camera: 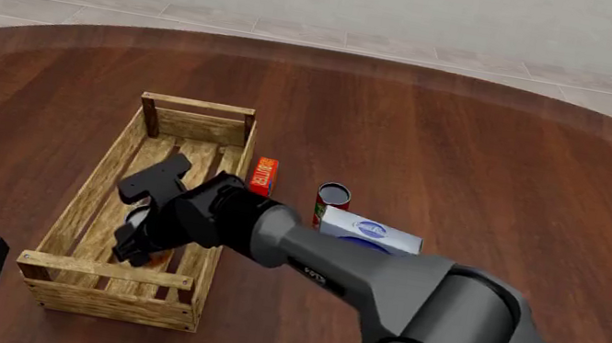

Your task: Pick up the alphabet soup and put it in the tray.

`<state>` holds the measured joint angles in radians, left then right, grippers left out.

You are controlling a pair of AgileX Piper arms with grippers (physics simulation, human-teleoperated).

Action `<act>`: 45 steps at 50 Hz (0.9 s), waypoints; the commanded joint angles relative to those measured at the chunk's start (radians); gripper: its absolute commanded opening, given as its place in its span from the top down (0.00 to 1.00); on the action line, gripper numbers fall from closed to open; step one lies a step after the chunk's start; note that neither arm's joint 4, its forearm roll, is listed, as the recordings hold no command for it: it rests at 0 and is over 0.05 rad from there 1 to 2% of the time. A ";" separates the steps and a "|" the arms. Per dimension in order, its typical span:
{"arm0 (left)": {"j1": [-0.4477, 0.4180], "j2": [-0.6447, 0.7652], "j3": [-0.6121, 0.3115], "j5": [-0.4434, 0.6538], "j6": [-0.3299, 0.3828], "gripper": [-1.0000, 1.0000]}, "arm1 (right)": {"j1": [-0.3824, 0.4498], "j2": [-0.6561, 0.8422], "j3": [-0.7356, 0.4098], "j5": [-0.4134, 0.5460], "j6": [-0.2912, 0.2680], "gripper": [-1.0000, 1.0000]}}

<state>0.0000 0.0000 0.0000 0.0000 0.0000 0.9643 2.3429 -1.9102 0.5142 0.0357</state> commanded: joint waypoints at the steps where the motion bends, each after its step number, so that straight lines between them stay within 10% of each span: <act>1: 0.000 0.000 0.000 0.000 0.000 0.00 | -0.001 -0.030 0.009 0.003 -0.001 0.00; 45: 0.000 0.000 0.000 0.000 0.000 0.00 | -0.012 -0.292 0.132 -0.055 0.001 0.00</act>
<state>0.0000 0.0000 0.0000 0.0000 0.0000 0.9538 2.1083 -1.8214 0.4908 0.0256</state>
